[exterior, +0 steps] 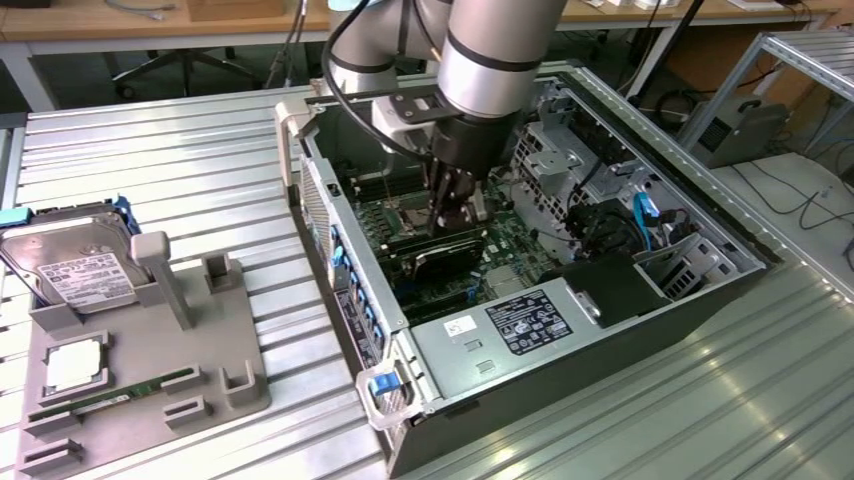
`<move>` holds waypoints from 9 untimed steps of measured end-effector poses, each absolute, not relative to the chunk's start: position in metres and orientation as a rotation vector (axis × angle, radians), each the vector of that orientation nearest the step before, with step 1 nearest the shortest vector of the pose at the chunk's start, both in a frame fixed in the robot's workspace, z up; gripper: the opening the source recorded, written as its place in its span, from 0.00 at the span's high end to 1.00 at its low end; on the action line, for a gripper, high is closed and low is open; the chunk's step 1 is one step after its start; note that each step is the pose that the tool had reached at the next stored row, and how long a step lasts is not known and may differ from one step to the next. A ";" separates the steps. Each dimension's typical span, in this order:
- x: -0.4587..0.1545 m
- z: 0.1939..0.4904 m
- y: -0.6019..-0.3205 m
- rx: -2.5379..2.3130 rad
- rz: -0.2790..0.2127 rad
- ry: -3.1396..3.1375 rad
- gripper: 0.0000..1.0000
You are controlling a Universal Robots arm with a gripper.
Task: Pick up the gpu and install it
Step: 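Press down on the gpu until it lock into place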
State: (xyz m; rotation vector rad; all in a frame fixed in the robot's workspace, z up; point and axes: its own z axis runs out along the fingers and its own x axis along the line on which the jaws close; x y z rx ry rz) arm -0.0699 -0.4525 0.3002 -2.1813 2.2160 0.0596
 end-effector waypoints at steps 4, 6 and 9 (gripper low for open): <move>-0.070 0.298 -0.451 -2.181 0.060 2.216 0.89; -0.070 0.295 -0.450 -2.181 0.060 2.216 0.89; -0.070 0.290 -0.450 -2.181 0.060 2.216 0.89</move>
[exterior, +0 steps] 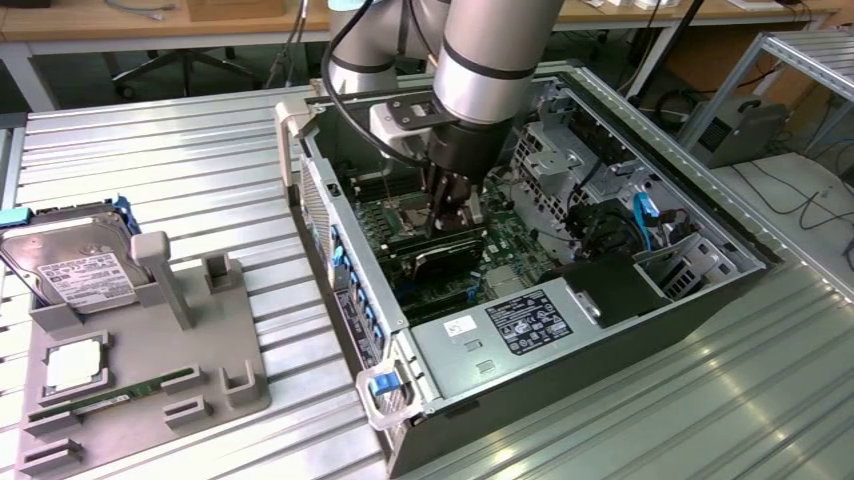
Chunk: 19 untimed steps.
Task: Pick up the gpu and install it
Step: 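Press down on the gpu until it lock into place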
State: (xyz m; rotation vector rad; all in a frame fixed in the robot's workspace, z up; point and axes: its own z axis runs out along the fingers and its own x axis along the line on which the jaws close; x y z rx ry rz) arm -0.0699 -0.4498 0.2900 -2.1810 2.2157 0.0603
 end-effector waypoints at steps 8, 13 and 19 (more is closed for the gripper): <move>-0.070 0.285 -0.449 -2.178 0.067 2.213 0.89; -0.070 0.281 -0.449 -2.176 0.070 2.211 0.89; -0.070 0.275 -0.449 -2.175 0.073 2.210 0.89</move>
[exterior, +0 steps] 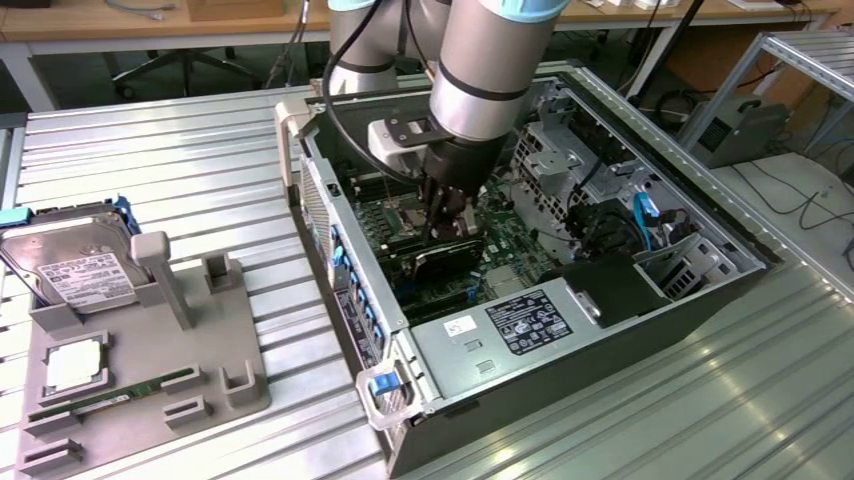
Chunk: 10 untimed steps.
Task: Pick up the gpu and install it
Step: 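Press down on the gpu until it lock into place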
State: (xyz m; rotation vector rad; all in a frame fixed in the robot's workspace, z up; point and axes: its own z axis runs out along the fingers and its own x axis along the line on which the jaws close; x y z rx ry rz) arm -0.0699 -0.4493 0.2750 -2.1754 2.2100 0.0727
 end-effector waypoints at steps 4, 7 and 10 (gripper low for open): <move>-0.069 0.275 -0.451 -2.178 0.075 2.213 0.89; -0.069 0.274 -0.452 -2.179 0.077 2.214 0.89; -0.069 0.272 -0.452 -2.179 0.076 2.215 0.89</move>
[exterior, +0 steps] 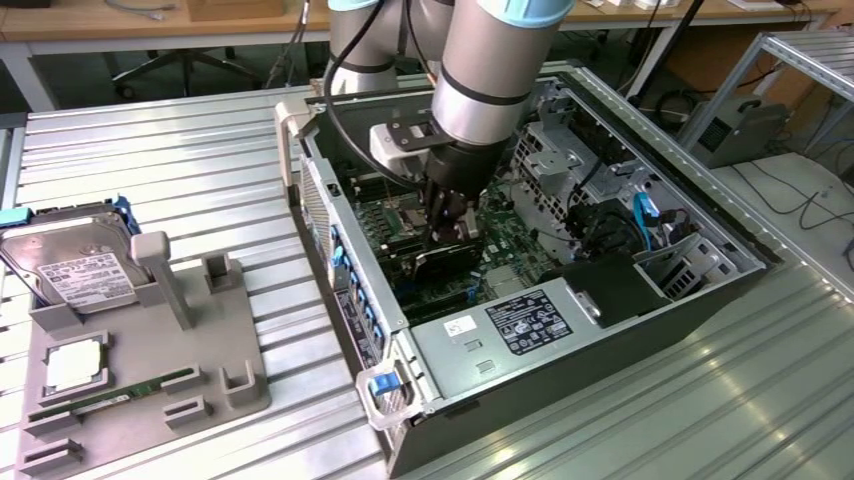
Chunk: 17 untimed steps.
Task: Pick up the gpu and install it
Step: 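Press down on the gpu until it lock into place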
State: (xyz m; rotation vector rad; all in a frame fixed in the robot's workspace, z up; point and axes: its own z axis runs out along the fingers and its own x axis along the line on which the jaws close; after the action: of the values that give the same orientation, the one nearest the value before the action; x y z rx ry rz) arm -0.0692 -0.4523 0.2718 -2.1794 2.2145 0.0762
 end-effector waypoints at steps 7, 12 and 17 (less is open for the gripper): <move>-0.069 0.272 -0.453 -2.179 0.079 2.215 0.89; -0.069 0.276 -0.453 -2.180 0.078 2.215 0.89; -0.068 0.277 -0.454 -2.181 0.079 2.215 0.89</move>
State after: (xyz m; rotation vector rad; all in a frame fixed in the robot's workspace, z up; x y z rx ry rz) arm -0.0681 -0.4538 0.2775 -2.1805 2.2155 0.0792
